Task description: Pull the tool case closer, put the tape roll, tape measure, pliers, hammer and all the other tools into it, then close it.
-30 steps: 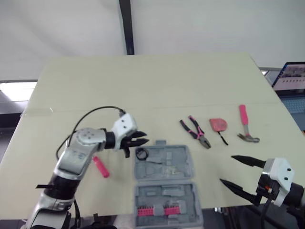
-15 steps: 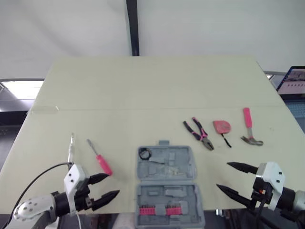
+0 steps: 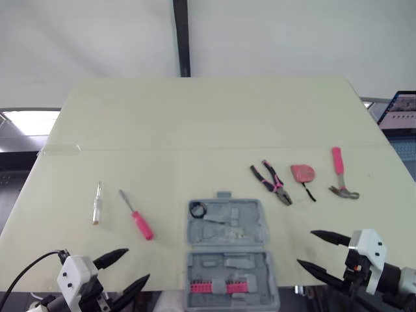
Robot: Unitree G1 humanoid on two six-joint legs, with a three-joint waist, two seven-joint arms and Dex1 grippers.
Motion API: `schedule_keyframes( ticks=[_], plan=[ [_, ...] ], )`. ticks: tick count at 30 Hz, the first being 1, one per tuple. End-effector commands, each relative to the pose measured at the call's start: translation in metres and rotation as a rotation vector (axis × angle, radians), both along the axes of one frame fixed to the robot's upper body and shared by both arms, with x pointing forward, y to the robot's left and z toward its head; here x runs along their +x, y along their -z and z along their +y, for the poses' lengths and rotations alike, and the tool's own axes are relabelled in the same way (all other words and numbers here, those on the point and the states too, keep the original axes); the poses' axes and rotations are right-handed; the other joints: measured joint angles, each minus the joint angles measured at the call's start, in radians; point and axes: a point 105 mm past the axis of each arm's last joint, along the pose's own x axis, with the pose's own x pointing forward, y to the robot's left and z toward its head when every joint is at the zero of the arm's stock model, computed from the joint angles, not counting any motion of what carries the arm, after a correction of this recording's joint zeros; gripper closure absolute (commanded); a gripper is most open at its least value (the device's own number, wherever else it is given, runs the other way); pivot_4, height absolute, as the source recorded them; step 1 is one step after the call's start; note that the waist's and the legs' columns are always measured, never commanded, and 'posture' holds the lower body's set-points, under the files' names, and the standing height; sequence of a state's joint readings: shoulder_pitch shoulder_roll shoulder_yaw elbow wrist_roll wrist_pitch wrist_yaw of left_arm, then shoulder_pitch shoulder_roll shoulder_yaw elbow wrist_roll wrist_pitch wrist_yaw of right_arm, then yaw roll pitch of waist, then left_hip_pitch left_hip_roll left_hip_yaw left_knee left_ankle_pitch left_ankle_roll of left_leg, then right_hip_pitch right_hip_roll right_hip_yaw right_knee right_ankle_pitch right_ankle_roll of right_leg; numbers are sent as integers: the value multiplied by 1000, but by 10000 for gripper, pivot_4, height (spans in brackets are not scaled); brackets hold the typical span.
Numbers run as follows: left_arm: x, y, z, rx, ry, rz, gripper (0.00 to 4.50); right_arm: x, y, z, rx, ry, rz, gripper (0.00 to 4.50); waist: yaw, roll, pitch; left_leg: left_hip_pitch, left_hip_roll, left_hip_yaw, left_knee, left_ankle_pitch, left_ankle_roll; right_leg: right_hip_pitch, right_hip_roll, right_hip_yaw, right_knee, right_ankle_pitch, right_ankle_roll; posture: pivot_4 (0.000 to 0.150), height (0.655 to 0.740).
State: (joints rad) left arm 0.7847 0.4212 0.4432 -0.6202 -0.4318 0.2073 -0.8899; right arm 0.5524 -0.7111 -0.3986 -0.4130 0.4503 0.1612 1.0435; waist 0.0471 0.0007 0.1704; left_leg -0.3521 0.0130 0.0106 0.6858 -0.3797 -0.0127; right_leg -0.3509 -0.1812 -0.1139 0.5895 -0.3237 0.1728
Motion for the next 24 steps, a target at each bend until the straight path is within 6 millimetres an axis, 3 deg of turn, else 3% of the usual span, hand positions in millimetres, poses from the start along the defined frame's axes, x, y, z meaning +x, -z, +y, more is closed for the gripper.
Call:
schedule_keyframes(
  ticks=[1, 5, 11, 18, 24],
  plan=[
    [11, -22, -18, -63, 113, -98, 618, 6, -7, -10, -8, 57, -33, 0, 5, 0, 0, 0, 0, 0, 0, 0, 0, 0, 0, 0, 0, 0, 0, 1500, 7400],
    [24, -41, -38, -92, 261, -185, 618, 22, -15, -24, -4, 197, -94, 0, 3, 1, -1, 0, 0, 0, 1, 0, 0, 0, 0, 0, 1, 0, 0, 1500, 7400],
    [32, -46, -64, -144, 397, -253, 618, 41, -18, -24, 38, 342, -140, 0, -10, 6, -4, 0, 0, 0, 0, 0, 0, 0, 0, 0, 1, 0, 0, 1500, 7400],
    [38, -46, -73, -120, 409, -284, 618, 62, -17, -31, 36, 503, -120, 0, -21, 10, -6, 0, 0, 0, 0, 0, 0, 0, 0, 0, 1, 0, 0, 1500, 7400],
    [47, -53, -79, -111, 393, -299, 618, 94, 5, -32, 26, 628, 15, 0, -24, 11, -7, 0, 0, 0, -1, 0, 0, -1, 0, 0, 1, 0, 0, 1500, 7400]
  ],
)
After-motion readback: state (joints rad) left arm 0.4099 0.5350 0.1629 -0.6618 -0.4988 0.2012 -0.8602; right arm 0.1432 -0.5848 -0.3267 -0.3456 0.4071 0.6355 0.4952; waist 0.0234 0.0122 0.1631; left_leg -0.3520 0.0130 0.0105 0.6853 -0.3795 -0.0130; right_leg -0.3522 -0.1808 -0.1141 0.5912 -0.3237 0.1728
